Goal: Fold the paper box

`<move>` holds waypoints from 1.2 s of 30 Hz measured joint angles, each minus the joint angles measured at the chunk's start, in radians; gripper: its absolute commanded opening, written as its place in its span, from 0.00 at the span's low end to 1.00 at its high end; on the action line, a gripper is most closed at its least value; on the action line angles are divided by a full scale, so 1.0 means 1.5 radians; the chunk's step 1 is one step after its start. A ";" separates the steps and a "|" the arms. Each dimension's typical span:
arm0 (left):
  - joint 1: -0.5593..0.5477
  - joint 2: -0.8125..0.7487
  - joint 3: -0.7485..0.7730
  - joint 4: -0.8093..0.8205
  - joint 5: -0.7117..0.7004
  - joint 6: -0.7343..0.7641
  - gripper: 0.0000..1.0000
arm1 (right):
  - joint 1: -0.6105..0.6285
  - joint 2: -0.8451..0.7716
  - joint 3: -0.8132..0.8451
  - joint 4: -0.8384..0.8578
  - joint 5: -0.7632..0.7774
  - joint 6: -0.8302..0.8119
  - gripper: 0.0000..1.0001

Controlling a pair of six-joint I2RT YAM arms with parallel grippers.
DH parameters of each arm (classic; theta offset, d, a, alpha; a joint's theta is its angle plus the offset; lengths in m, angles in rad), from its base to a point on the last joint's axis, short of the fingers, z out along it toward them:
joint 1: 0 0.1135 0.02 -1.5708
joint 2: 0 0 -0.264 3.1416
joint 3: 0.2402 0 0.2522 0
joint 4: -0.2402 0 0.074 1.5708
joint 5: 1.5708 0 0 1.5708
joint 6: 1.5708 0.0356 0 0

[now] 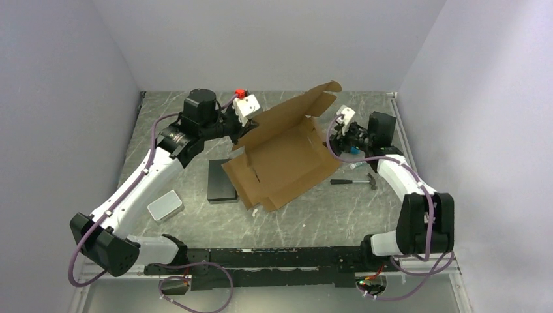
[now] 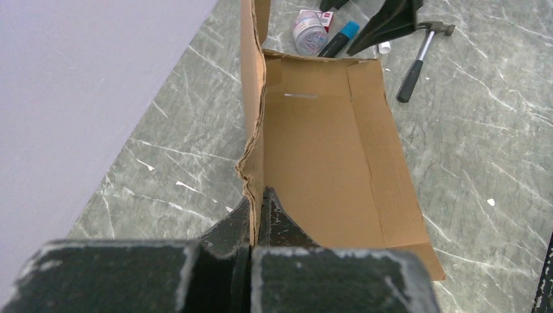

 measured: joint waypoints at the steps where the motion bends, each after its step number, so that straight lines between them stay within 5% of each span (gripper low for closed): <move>1: 0.000 0.000 -0.002 0.001 -0.001 0.000 0.00 | -0.009 -0.011 -0.002 -0.021 -0.010 -0.013 0.78; 11: 0.000 0.000 -0.003 0.009 -0.005 -0.001 0.00 | -0.030 -0.152 -0.057 -0.245 -0.129 -0.281 0.79; 20: 0.000 0.000 -0.003 0.009 -0.005 -0.002 0.00 | -0.003 -0.110 -0.054 -0.518 -0.124 -0.701 0.77; 36: 0.000 0.000 -0.003 0.001 -0.007 -0.003 0.00 | 0.289 -0.070 -0.172 -0.255 0.091 -0.658 0.74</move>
